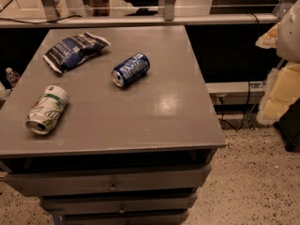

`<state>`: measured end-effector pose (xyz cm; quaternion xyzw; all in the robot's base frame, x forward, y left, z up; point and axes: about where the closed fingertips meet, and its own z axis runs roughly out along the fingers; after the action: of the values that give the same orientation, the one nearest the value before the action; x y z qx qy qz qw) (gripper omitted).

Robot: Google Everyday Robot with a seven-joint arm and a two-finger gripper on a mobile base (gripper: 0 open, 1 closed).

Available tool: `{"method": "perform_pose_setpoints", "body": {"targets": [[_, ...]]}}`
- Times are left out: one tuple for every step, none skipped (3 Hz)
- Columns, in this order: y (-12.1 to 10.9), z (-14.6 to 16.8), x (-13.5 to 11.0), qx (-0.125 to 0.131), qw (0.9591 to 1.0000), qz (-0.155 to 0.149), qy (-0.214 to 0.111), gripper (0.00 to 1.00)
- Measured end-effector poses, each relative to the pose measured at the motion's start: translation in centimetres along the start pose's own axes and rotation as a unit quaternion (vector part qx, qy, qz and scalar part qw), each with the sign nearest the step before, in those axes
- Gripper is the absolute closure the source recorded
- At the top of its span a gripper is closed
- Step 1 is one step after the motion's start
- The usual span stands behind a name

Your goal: Pick pepsi can

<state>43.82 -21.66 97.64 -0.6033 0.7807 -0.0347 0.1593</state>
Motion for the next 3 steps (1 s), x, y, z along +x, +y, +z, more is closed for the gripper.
{"method": "perform_pose_setpoints", "body": {"targets": [[0.0, 0.0, 0.0, 0.000, 1.0000, 0.000, 0.000, 0.00], [-0.3, 0.4, -0.6, 0.003, 0.9998, -0.007, -0.020, 0.00], [-1.9, 3.3, -3.7, -0.006, 0.9960, -0.043, -0.078, 0.00]]}}
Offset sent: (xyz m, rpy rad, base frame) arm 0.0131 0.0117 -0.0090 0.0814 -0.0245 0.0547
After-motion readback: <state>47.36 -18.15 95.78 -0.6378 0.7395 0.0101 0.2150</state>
